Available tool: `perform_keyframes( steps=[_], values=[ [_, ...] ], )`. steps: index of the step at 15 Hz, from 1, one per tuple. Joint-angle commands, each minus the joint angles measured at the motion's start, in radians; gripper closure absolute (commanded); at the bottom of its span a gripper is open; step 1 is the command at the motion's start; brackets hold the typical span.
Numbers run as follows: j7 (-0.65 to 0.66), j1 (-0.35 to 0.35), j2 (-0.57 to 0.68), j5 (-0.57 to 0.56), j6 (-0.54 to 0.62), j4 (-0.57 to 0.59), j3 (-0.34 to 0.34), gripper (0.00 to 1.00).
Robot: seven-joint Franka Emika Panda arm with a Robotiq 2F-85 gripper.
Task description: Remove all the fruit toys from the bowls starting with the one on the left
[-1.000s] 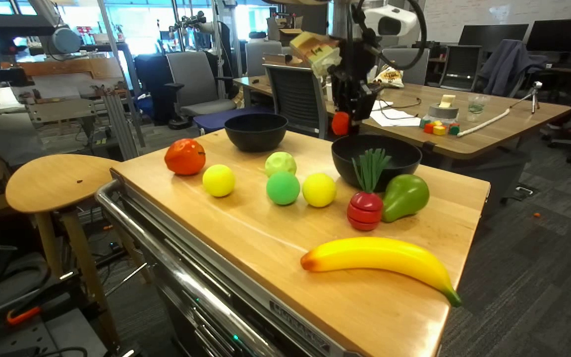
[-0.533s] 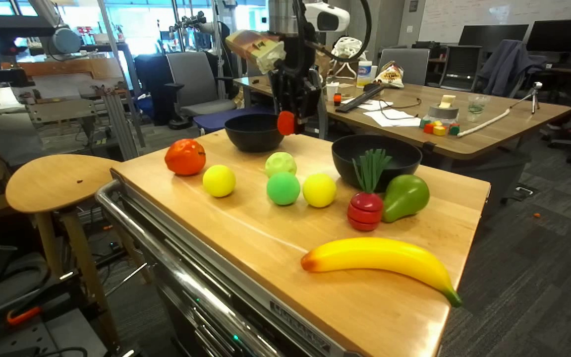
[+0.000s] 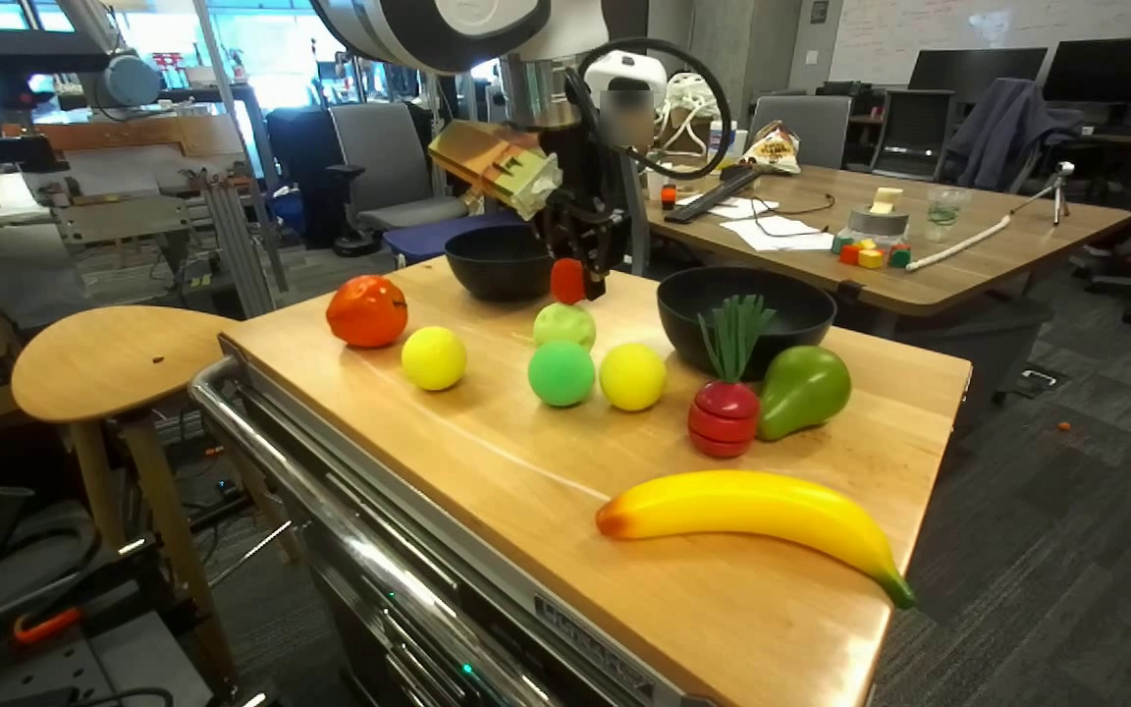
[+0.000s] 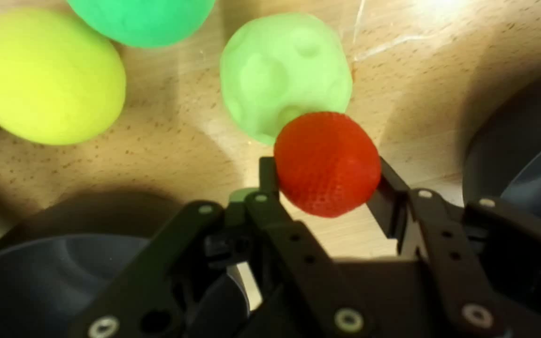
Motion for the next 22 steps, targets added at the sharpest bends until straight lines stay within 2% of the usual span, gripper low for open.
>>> perform_keyframes(
  steps=[1, 5, 9, 11, 17, 22],
  values=[
    [-0.061, -0.013, -0.01, 0.004, 0.111, -0.051, 0.005, 0.77],
    [-0.084, -0.025, 0.008, 0.025, 0.163, -0.05, 0.009, 0.77],
    [-0.146, -0.05, 0.064, 0.096, 0.165, -0.004, 0.024, 0.77],
    [-0.261, -0.078, 0.097, 0.2, 0.202, 0.022, 0.06, 0.77],
    [-0.577, -0.173, 0.196, 0.489, 0.219, 0.113, 0.186, 0.77],
    [-0.693, -0.207, 0.267, 0.543, 0.219, 0.132, 0.213, 0.77]
  ],
)
